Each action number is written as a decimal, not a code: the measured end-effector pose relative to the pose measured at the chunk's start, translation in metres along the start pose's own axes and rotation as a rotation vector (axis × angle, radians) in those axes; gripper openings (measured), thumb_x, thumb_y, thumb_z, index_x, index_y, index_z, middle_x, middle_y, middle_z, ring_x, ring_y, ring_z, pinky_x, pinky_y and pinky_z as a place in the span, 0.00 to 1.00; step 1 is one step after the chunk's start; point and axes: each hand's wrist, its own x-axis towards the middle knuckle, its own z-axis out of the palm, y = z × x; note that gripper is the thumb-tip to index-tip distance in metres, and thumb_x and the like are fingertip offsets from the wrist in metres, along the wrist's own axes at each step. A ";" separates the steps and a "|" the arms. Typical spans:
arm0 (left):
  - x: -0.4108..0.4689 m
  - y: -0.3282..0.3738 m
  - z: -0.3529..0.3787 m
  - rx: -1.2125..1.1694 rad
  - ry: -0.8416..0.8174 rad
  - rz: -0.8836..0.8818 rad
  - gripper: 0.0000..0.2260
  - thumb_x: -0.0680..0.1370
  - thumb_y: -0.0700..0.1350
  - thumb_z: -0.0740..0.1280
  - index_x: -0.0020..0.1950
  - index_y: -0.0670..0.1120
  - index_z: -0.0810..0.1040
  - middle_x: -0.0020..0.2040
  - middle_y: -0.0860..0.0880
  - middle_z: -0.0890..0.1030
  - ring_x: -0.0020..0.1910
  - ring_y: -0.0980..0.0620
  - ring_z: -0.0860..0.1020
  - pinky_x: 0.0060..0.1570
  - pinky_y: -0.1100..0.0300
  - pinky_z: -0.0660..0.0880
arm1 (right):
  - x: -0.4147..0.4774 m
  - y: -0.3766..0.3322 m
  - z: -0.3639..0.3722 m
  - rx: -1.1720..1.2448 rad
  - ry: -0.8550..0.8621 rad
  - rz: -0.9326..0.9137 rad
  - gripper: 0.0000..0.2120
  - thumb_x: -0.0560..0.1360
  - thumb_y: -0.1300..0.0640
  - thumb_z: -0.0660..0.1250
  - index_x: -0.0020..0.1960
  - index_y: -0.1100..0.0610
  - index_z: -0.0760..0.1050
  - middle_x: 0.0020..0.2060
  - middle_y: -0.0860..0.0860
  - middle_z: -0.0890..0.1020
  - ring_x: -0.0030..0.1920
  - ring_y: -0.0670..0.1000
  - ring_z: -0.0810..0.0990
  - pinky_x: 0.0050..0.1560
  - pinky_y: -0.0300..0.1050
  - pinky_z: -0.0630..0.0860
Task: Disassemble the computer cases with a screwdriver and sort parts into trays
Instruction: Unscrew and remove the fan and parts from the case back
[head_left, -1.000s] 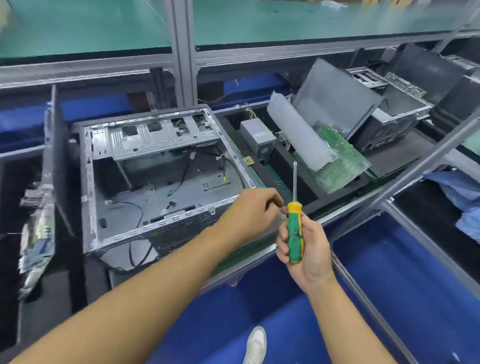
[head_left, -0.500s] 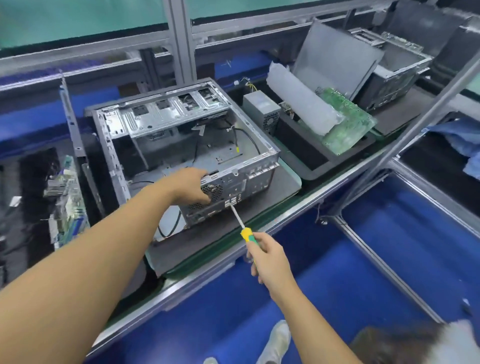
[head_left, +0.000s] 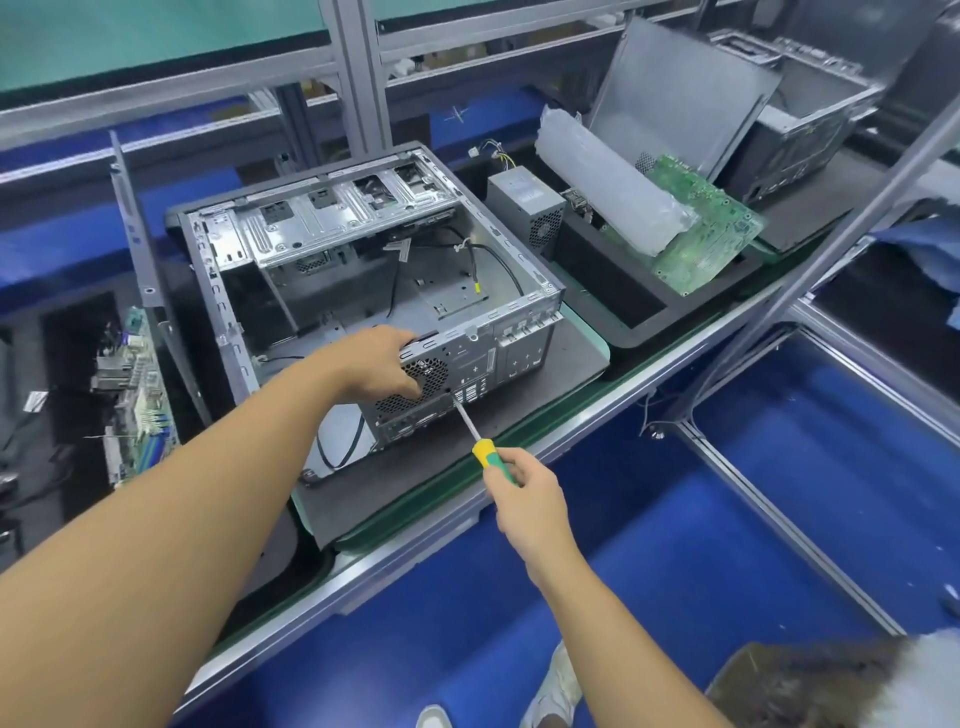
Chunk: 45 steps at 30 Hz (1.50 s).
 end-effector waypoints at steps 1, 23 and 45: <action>0.000 -0.001 0.000 0.002 0.006 0.000 0.22 0.74 0.47 0.74 0.66 0.50 0.75 0.56 0.50 0.82 0.51 0.49 0.79 0.58 0.51 0.75 | 0.000 0.000 0.001 -0.003 0.000 0.002 0.05 0.77 0.49 0.65 0.48 0.40 0.78 0.33 0.45 0.77 0.30 0.47 0.67 0.31 0.44 0.67; 0.003 -0.006 0.002 -0.008 0.004 0.018 0.25 0.74 0.47 0.74 0.69 0.50 0.73 0.59 0.49 0.81 0.52 0.49 0.79 0.55 0.54 0.75 | -0.002 -0.003 -0.001 0.087 0.035 0.061 0.08 0.77 0.54 0.65 0.53 0.44 0.81 0.34 0.44 0.78 0.28 0.46 0.68 0.27 0.36 0.67; 0.004 -0.005 0.001 0.002 -0.003 0.020 0.23 0.75 0.48 0.73 0.69 0.51 0.73 0.54 0.50 0.81 0.49 0.50 0.78 0.52 0.53 0.74 | -0.012 -0.007 0.011 -0.652 0.287 -0.393 0.16 0.80 0.52 0.67 0.67 0.47 0.76 0.44 0.44 0.73 0.39 0.48 0.74 0.35 0.38 0.71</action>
